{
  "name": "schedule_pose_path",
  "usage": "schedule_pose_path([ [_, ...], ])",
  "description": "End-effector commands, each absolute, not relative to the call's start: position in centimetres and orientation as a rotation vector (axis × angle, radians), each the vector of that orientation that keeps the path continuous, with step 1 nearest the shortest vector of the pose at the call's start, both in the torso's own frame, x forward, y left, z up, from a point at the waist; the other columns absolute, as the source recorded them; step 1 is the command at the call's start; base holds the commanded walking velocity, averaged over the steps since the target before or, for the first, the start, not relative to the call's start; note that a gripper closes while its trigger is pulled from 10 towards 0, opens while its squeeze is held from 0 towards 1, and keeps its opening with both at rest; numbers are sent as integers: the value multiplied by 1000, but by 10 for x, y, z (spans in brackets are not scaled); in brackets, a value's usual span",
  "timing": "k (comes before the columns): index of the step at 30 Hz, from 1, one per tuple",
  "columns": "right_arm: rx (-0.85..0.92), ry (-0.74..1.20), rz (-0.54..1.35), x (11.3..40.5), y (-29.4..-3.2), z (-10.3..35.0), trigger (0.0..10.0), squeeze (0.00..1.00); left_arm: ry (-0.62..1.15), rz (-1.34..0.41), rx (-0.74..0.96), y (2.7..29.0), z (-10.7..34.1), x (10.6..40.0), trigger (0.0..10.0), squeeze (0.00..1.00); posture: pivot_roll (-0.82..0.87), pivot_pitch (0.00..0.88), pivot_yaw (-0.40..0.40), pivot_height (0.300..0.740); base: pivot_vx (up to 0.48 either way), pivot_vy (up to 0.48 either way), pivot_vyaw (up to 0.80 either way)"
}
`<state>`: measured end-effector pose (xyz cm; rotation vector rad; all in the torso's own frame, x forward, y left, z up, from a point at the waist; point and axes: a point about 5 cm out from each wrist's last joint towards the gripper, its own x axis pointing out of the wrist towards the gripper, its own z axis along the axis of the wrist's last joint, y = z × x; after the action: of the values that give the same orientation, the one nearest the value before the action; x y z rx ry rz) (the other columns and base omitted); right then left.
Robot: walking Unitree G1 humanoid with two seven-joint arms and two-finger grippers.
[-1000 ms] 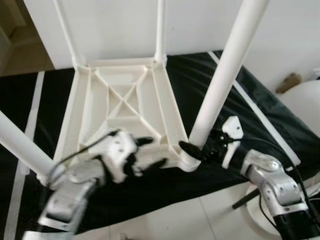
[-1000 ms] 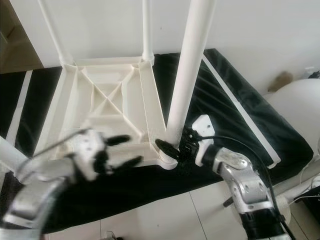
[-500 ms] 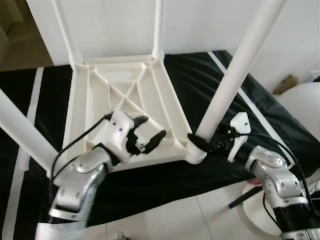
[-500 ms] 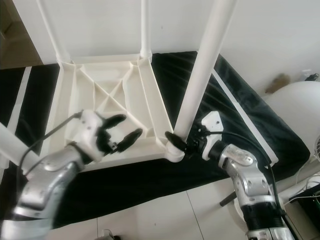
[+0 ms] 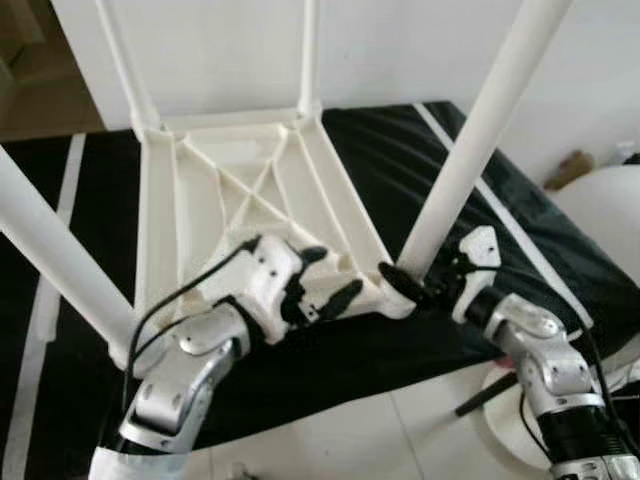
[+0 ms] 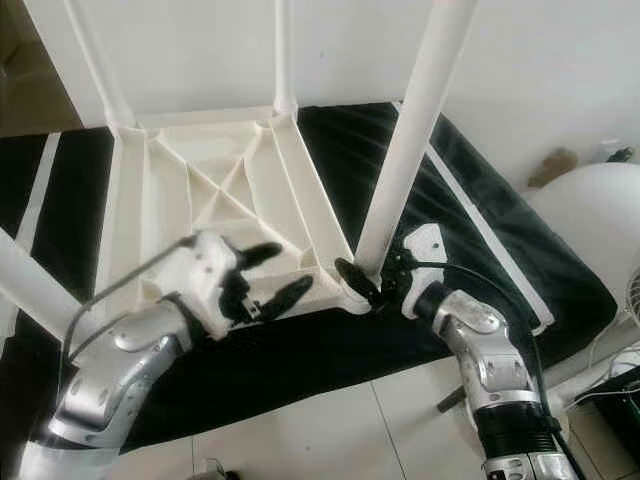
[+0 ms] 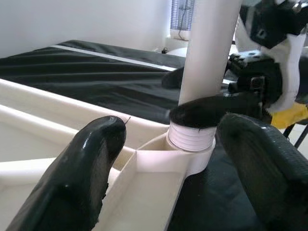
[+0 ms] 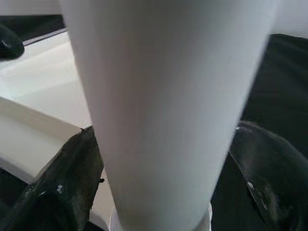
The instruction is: Building children table
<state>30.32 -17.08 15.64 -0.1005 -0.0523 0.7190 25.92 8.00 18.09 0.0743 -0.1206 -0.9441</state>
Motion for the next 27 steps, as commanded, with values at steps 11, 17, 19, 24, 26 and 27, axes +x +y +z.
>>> schedule_pose_path([
  [11, -189, -67, 752, 323, -150, 153, 0, 0, -102, -1074, 44, 74, 181, 251, 10000, 0, 14, 56, -46, 740, 0, 0, 0],
  [17, -175, -72, 752, 324, -151, 154, 0, 0, -97, -1064, 58, 75, 180, 251, 10000, 0, 16, 55, -49, 740, 0, 0, 0],
  [19, -188, -28, 710, 323, -156, 145, 0, 0, -89, -1054, 72, 75, 178, 251, 10000, 0, 17, 58, -50, 740, 0, 0, 0],
  [24, -181, 3, 643, 320, -159, 139, 10000, 0, -79, -1035, 80, 77, 177, 252, 10000, 0, 17, 60, -50, 740, 0, 0, 0],
  [26, -173, 7, 623, 319, -158, 138, 10000, 0, -77, -1032, 81, 77, 177, 253, 10000, 0, 12, 62, -48, 740, 0, 0, 0],
  [27, -164, 9, 585, 317, -156, 138, 10000, 0, -78, -1026, 89, 78, 176, 254, 10000, 0, 10, 63, -48, 740, 0, 0, 0],
])
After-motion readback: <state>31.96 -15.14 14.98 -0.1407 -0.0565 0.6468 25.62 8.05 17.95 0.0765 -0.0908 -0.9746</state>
